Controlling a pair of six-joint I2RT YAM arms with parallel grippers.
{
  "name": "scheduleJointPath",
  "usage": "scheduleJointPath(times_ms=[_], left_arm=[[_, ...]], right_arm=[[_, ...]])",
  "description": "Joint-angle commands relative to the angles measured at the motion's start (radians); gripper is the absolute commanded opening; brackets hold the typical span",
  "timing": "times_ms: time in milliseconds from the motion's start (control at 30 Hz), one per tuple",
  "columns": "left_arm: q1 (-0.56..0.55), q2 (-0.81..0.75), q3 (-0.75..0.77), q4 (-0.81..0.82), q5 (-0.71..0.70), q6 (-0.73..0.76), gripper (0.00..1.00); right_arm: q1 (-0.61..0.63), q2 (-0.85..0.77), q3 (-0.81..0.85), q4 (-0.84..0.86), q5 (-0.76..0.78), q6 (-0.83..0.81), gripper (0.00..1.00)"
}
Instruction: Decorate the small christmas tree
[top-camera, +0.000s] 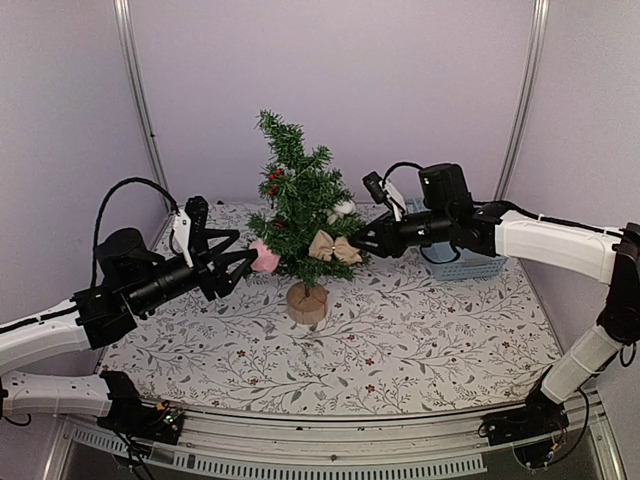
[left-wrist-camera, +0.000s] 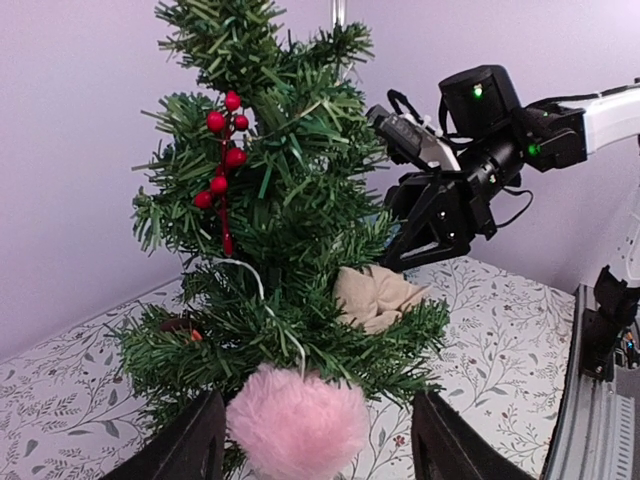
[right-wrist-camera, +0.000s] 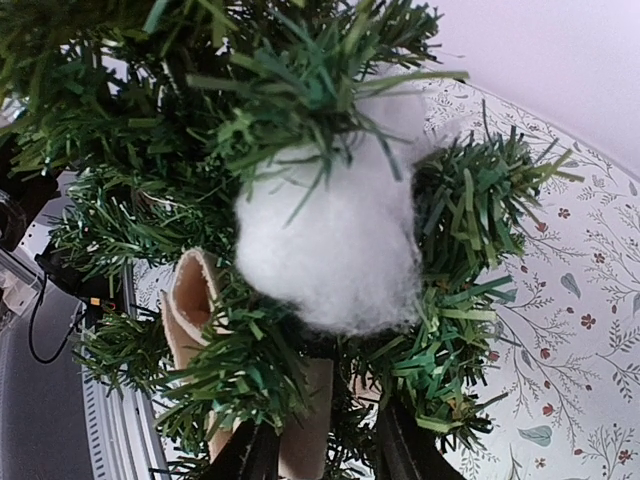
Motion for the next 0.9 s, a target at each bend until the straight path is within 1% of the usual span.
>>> scheduleJointPath(times_ms=[0,433,700,867], left_arm=[[0.022,-0.010,0.005,0.022,0.004,0.003,0.65],[0.027,-0.023,0.003,0.016,-0.005,-0.005,0.65],[0.050,-0.017,0.030,-0.023,-0.021,-0.046,0.65],[0.096,-0.009,0.040,-0.044,0.000,-0.078,0.65]], right_arm=[[0.005,0.031,0.038,-0.005,0.039,0.012,0.36],[0.014,0.027,0.055,-0.025,0.142,0.015,0.36],[-0.005,-0.050,0.022,-0.025,0.191,0.041,0.47],[-0.032,-0.112,-0.016,-0.018,0.196,0.051,0.50]])
